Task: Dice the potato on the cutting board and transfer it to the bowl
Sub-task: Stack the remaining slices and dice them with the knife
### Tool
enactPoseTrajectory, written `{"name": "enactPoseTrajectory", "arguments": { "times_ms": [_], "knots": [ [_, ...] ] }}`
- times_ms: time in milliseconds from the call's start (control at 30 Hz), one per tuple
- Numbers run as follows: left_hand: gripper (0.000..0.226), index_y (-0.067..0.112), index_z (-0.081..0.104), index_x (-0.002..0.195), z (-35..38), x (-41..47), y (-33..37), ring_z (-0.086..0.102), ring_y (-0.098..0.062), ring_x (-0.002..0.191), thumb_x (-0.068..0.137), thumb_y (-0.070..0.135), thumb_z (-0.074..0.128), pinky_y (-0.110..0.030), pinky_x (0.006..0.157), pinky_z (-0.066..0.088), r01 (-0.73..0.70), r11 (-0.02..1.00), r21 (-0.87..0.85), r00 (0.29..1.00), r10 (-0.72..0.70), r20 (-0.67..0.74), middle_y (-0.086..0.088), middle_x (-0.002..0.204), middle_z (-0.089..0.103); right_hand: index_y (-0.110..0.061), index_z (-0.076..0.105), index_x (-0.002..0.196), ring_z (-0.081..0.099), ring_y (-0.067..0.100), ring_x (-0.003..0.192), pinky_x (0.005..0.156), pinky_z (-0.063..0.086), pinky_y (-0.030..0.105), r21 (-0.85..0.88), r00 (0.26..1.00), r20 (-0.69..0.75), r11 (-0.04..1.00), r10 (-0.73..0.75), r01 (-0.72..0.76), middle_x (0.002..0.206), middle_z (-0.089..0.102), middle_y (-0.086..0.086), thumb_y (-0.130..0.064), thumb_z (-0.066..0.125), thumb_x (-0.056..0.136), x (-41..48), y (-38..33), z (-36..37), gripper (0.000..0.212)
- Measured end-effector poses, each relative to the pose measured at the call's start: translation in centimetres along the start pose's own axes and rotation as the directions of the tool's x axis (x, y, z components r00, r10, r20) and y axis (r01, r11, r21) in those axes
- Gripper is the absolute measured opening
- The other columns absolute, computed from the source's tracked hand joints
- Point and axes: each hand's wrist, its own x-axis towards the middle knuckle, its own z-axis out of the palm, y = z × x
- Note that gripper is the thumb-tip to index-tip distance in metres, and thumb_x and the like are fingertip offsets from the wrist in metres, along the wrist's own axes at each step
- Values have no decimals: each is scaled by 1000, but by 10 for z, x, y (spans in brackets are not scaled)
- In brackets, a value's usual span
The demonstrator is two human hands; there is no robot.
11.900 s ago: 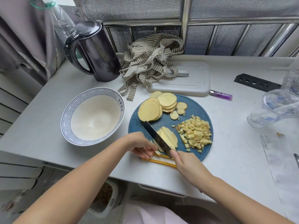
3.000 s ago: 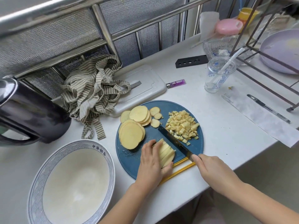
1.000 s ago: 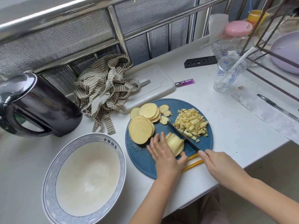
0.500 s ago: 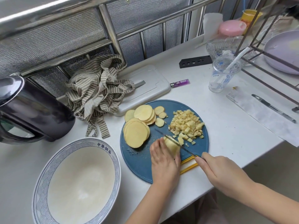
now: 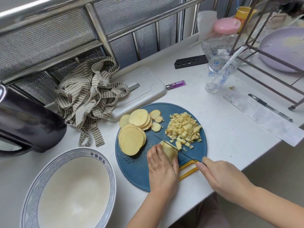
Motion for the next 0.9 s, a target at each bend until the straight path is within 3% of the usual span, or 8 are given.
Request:
{"name": "enactPoseTrajectory", "arguments": {
  "times_ms": [167,367,500,600,667,800,900],
  "knots": [
    [66,-4,43,133,-2,0,1,41,-33,119,93,48,35,-44,101,42,19,1000,-13,999,-19,29,-17,129,42,-29,29,72,45,14,59,59,33,29,60,998,-56,998,-4,7,61,44,-7,-64,-1,81,2,9,-6,47],
    [67,-7,42,132,-4,0,0,39,-36,118,93,47,37,-42,104,25,1,1000,-15,999,0,37,-21,128,42,-28,23,71,37,12,57,62,30,31,8,999,8,999,-48,48,61,39,-7,-65,-9,77,1,7,-9,48],
    [66,-7,38,130,-3,1,1,39,-36,117,90,45,38,-42,104,27,0,1000,-6,1000,0,23,-21,126,42,-30,28,79,37,15,61,62,29,31,-44,998,7,997,-56,56,61,35,-9,-76,-37,58,2,13,-4,83],
    [66,-7,37,130,-3,0,1,41,-36,117,90,45,36,-45,103,39,5,1000,10,1000,-6,25,-21,126,42,-28,31,88,48,19,69,63,31,31,-109,999,40,993,-35,39,62,33,-10,-72,-47,48,4,16,2,98],
    [65,-8,38,129,-4,0,1,41,-36,117,90,45,36,-46,101,43,7,1000,9,999,-7,40,-22,126,43,-27,29,91,56,21,77,63,33,32,-130,998,59,991,-28,35,63,34,-10,-70,-49,46,5,17,4,100],
    [64,-8,39,129,-5,2,1,41,-36,117,90,43,37,-44,103,30,-3,1000,27,998,1,61,-23,126,44,-26,28,90,59,22,80,64,35,31,-130,995,82,990,-48,58,68,39,-9,-69,-51,44,7,17,10,101],
    [65,-11,44,128,-6,3,1,39,-37,118,91,42,37,-45,104,26,-12,999,40,996,8,90,-25,127,45,-25,31,89,59,21,78,65,38,31,-111,993,92,990,-78,88,66,37,-9,-70,-38,61,12,15,6,87]
  ]
}}
